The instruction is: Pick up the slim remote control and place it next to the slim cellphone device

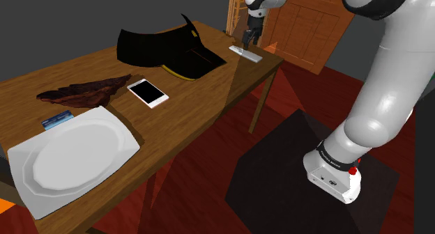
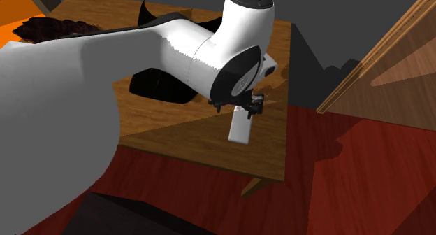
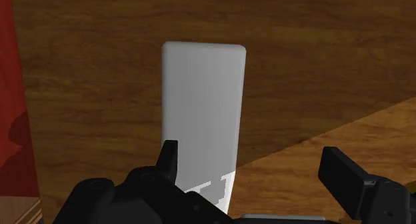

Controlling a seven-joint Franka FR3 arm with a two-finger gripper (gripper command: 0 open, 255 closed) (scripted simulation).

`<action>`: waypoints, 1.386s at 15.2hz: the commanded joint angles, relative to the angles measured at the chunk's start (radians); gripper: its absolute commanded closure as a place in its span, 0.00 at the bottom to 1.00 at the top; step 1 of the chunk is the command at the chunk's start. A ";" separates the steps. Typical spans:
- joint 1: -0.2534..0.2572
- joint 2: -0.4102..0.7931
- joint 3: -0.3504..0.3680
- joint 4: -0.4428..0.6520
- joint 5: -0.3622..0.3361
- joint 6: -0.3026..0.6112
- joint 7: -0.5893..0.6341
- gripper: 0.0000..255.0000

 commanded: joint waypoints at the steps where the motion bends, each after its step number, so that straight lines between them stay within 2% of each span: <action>1: -0.016 0.081 0.001 0.088 0.017 -0.004 -0.018 0.00; 4: -0.037 0.182 0.007 0.209 0.035 -0.019 -0.034 0.00; 11: -0.039 0.221 0.012 0.165 0.044 0.064 -0.040 0.00; 19: -0.039 0.221 0.012 0.165 0.044 0.064 -0.040 0.00; 20: -0.039 0.221 0.012 0.165 0.044 0.064 -0.040 1.00; 21: -0.039 0.221 0.012 0.165 0.044 0.064 -0.040 1.00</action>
